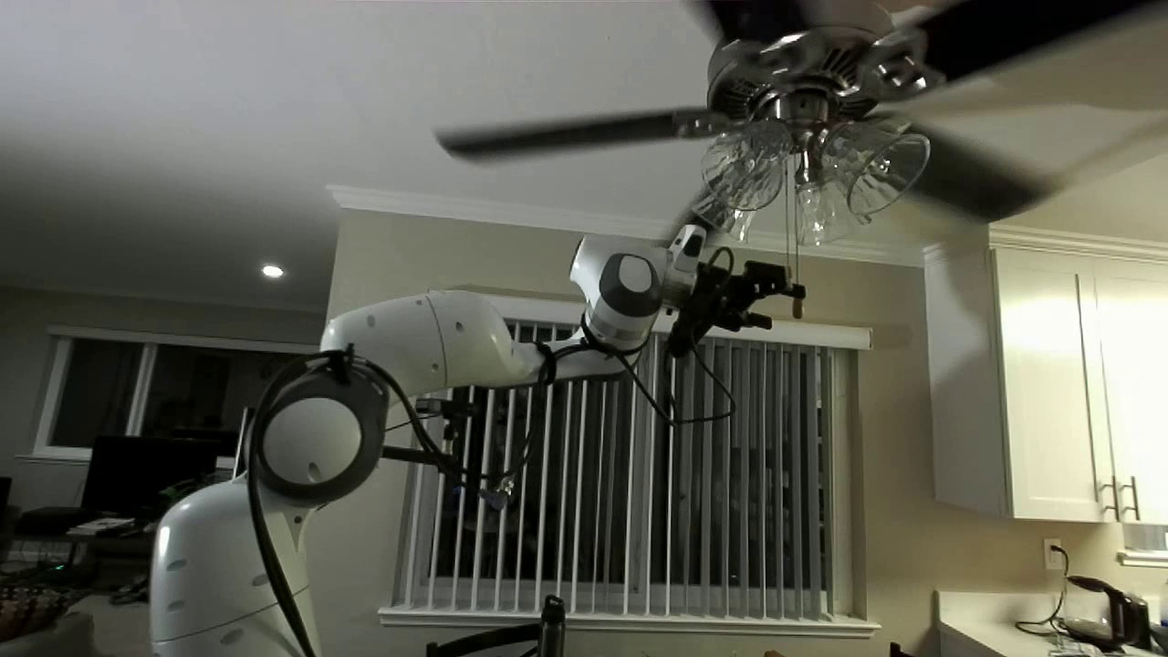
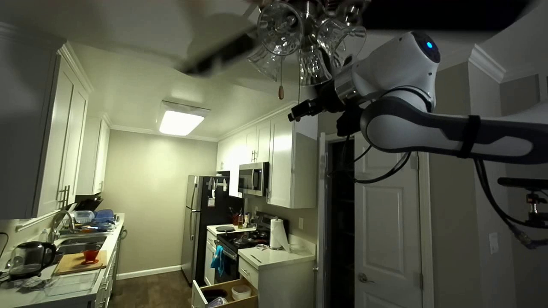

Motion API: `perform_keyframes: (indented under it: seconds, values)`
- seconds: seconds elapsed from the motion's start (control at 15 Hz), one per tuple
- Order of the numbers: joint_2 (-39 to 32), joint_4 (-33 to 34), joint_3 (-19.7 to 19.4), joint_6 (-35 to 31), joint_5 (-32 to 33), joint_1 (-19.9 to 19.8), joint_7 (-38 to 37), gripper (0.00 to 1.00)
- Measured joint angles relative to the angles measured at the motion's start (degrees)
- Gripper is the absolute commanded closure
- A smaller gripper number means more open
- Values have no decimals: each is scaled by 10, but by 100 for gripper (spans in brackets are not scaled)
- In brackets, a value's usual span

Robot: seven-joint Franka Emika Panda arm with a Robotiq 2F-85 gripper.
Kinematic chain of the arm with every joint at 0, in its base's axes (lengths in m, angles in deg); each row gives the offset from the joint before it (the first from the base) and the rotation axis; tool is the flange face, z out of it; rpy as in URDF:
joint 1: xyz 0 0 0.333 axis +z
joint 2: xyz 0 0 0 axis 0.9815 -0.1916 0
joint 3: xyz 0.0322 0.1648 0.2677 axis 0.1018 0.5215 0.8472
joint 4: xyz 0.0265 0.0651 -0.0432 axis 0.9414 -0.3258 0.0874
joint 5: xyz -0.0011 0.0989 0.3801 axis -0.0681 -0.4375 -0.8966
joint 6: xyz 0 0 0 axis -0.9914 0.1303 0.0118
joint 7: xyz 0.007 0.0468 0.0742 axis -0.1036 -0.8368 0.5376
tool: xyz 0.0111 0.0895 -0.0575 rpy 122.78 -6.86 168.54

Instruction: Turn on the fan lights

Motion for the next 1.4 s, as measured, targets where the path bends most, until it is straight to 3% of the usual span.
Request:
perform_keyframes:
  seconds: [0.07, 0.13, 0.27, 0.93, 1.4]
  values:
    - [-7, 0, 1, -1, 9, 3, -7, 1]
    - [-14, 0, 2, -1, 17, 6, -15, 25]
    - [-24, 2, 1, -2, 34, 13, -26, 30]
    - [-57, 45, -21, -2, 97, 45, -62, 98]
    - [-68, 51, -53, 13, 118, 66, -63, 95]
